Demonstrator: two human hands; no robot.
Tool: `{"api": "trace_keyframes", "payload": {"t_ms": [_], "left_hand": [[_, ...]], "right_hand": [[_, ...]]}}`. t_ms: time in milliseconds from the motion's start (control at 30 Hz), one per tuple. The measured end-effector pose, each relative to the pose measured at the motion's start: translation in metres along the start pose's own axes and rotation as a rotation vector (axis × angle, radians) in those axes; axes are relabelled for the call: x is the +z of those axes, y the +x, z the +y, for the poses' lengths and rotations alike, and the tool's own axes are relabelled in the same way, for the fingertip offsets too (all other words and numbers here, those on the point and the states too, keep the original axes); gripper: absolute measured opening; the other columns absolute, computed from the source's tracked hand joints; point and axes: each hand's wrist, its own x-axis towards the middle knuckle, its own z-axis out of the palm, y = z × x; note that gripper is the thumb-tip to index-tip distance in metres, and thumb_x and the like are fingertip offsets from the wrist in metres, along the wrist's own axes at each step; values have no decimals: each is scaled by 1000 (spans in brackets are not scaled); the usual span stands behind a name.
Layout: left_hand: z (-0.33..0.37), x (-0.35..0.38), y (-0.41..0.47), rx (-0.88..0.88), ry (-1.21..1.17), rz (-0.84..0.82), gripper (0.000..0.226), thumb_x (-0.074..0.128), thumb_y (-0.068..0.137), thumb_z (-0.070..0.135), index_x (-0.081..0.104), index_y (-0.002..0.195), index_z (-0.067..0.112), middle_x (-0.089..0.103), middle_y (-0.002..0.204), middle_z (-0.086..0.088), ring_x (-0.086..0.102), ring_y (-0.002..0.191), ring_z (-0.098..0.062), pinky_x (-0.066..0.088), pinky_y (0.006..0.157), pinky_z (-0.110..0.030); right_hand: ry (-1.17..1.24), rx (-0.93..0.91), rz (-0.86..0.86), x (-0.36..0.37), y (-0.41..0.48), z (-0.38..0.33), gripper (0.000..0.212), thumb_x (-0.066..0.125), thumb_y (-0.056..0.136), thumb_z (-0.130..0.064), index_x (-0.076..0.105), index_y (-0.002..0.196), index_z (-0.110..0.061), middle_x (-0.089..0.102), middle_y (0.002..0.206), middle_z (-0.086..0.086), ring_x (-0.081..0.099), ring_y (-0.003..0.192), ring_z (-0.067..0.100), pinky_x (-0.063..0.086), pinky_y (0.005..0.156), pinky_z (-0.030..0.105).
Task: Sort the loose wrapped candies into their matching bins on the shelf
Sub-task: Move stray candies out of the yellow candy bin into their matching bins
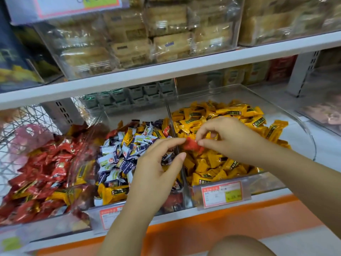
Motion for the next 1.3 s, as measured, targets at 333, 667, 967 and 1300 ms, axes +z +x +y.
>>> {"api": "trace_keyframes", "payload": {"t_ms": [333, 667, 967, 1300], "left_hand": [[5, 0, 1, -16, -132, 132, 21, 63, 80, 36, 60, 96, 49, 66, 92, 24, 62, 86, 1, 51, 77, -18], [-10, -8, 2, -90, -216, 263, 13, 63, 82, 34, 65, 92, 42, 67, 87, 17, 64, 85, -6, 51, 74, -18], [-15, -7, 3, -79, -193, 250, 16, 61, 78, 39, 64, 93, 43, 68, 87, 17, 65, 86, -7, 52, 79, -26], [-15, -6, 3, -73, -196, 258, 19, 64, 82, 28, 62, 89, 45, 67, 85, 19, 64, 81, -4, 50, 62, -12]], "right_hand": [[335, -26, -11, -2, -7, -21, 12, 67, 84, -16, 66, 83, -27, 66, 76, -12, 61, 74, -1, 50, 67, 14], [-420, -19, -658, 20, 17, 15, 34, 63, 83, -49, 61, 116, -42, 46, 137, -18, 23, 135, 12, 21, 108, 43], [-503, -59, -536, 18, 28, 46, 31, 68, 79, -46, 64, 110, -43, 55, 118, -14, 32, 121, 14, 35, 102, 40], [-522, -48, -441, 0, 23, 57, 45, 66, 83, -42, 53, 125, -44, 44, 132, -11, 30, 124, 16, 33, 101, 32]]}}
